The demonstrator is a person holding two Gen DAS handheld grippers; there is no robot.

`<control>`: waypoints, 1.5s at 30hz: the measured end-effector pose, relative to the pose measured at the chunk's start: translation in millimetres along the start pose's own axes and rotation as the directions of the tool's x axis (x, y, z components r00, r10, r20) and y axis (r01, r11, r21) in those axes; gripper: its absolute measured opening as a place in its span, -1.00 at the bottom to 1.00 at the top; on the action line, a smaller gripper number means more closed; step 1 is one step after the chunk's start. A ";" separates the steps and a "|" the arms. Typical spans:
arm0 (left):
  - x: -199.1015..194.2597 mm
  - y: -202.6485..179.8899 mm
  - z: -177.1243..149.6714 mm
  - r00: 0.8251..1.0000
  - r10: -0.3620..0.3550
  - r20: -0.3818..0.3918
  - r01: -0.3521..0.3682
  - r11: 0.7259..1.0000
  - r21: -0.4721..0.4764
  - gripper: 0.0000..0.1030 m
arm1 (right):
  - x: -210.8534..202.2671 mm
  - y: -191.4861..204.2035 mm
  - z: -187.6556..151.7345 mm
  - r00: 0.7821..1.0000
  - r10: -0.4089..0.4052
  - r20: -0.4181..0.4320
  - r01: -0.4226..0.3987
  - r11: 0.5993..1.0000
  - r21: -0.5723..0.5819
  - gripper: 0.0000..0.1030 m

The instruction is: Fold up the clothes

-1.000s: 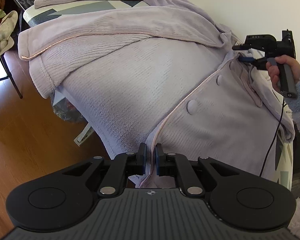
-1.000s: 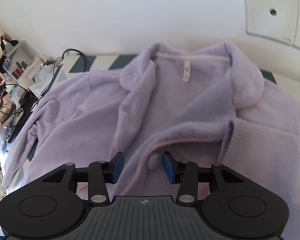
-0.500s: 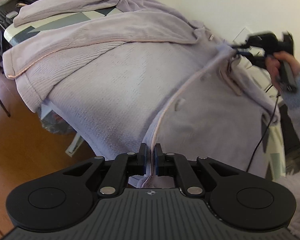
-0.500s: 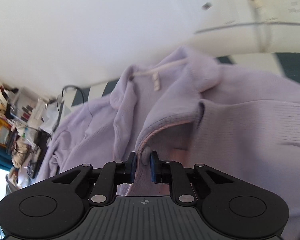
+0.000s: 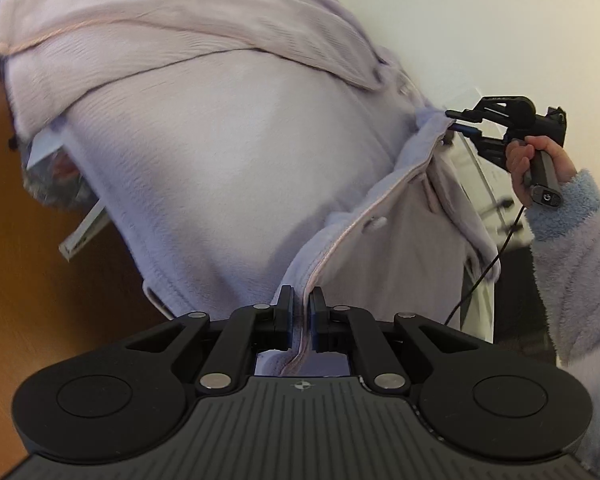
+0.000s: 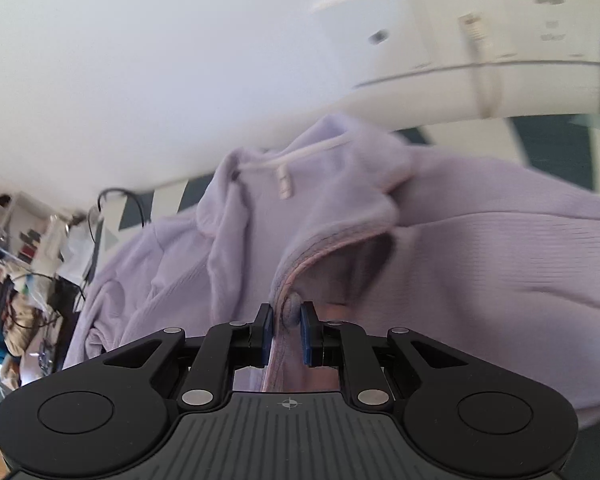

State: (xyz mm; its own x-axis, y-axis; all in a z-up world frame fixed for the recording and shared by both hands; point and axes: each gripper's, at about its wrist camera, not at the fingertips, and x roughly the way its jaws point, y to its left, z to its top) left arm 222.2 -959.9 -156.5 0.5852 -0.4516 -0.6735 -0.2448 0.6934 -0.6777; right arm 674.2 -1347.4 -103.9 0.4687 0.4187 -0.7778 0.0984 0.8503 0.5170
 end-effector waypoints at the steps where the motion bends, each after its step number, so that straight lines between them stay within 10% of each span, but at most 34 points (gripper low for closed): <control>1: 0.3 4.0 0.1 1.000 0.000 0.011 0.000 1.000 -0.030 -0.84 | 13.5 6.1 1.9 1.000 -0.001 -0.021 0.002 1.000 0.021 -0.75; 7: 1.3 26.5 1.1 0.997 0.019 0.068 -0.007 0.984 -0.179 -0.83 | 80.7 29.6 -0.1 0.992 -0.077 -0.099 0.084 0.994 0.070 -0.71; 17: 5.4 32.4 4.5 0.996 0.079 0.039 -0.071 0.982 -0.173 -0.78 | 58.7 56.3 -26.5 1.000 -0.017 0.017 0.021 0.955 -0.295 -0.06; 23: 6.2 32.1 5.8 0.995 0.098 0.034 -0.091 0.984 -0.155 -0.73 | 14.7 38.0 -20.5 0.992 0.085 0.090 -0.043 0.917 -0.396 -0.01; 29: 6.6 29.1 7.1 0.993 0.112 0.027 -0.107 0.984 -0.142 -0.73 | 33.0 27.6 -33.0 0.988 -0.038 0.148 0.112 0.839 -0.533 -0.18; 40: 8.2 22.3 10.0 0.987 0.157 0.013 -0.154 0.979 -0.133 -0.65 | 80.5 18.6 -20.2 0.983 0.033 0.180 0.037 0.929 -0.369 0.00; 45: 9.2 25.1 11.4 0.989 0.151 0.004 -0.148 0.978 -0.147 -0.61 | 47.4 23.3 -33.0 0.979 0.107 0.174 -0.020 0.897 -0.441 -0.03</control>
State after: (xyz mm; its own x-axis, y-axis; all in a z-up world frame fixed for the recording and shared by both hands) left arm 230.2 -940.2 -176.4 0.5446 -0.3399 -0.7667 -0.4396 0.6628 -0.6061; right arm 669.7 -1297.2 -140.6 0.6219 0.4457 -0.6439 -0.3084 0.8952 0.3218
